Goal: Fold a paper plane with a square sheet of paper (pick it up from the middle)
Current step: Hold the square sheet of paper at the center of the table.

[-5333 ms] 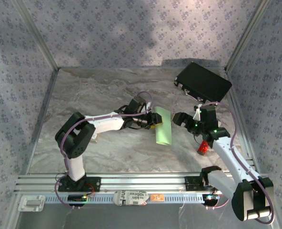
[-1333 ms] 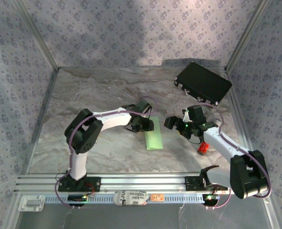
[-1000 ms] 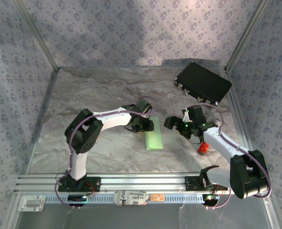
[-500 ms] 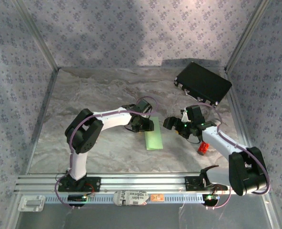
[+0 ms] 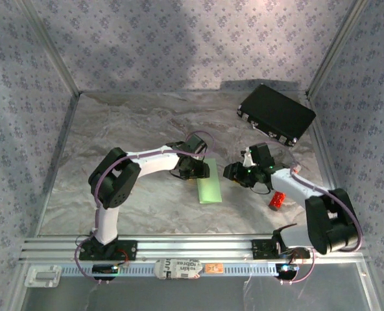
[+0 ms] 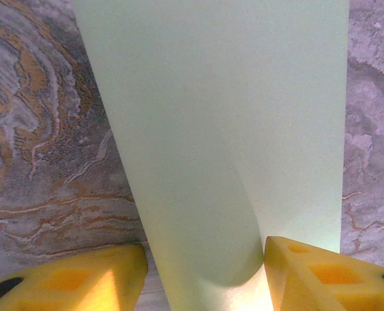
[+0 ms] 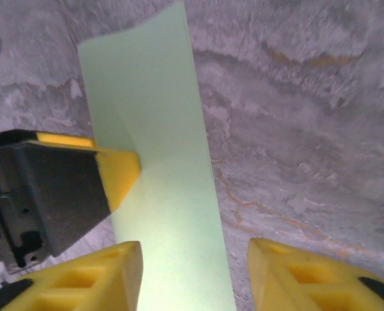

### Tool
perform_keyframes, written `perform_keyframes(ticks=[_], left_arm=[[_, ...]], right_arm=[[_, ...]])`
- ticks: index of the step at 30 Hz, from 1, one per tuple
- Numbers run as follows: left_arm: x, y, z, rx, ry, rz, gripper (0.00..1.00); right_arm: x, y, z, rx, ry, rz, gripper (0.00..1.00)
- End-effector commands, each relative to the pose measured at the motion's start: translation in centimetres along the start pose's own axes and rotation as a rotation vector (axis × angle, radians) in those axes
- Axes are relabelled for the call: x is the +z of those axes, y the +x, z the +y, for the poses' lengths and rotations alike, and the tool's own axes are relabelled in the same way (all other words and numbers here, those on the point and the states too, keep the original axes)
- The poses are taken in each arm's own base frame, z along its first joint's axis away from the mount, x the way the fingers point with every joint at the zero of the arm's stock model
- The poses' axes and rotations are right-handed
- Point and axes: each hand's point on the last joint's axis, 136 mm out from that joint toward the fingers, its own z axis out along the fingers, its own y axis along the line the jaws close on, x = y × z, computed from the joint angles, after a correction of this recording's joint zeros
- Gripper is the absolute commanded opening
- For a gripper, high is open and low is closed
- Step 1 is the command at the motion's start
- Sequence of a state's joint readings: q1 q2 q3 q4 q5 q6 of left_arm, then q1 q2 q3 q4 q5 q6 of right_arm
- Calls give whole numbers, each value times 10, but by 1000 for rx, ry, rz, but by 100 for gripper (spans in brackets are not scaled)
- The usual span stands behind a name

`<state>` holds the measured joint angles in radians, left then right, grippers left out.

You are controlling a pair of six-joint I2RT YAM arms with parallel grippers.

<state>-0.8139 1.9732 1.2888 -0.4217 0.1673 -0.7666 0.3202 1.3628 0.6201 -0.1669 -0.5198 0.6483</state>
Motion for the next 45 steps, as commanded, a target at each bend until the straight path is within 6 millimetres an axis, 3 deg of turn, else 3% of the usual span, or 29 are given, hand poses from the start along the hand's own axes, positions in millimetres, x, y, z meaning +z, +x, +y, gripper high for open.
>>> perform_keyframes(ticks=[1, 4, 7, 24, 27, 33, 38, 45], left_arm=[[46, 34, 52, 6, -168, 107, 54], [47, 35, 52, 7, -169, 109, 55], [48, 36, 54, 7, -174, 111, 55], [52, 39, 55, 12, -183, 122, 55], [52, 39, 54, 14, -182, 124, 55], [47, 36, 49, 14, -166, 111, 55], [25, 21, 27, 6, -91, 48, 56], [-37, -11, -5, -39, 92, -106, 64]], right_arm=[[9, 2, 15, -25, -43, 55, 26], [20, 5, 18, -28, -40, 94, 9], [30, 5, 21, -36, -39, 118, 0], [66, -2, 22, -47, -36, 165, 0], [70, 4, 9, -24, 7, 184, 0], [75, 32, -41, -31, 161, 244, 0], [77, 42, -54, -18, 184, 254, 0], [77, 38, -56, -16, 201, 243, 0]])
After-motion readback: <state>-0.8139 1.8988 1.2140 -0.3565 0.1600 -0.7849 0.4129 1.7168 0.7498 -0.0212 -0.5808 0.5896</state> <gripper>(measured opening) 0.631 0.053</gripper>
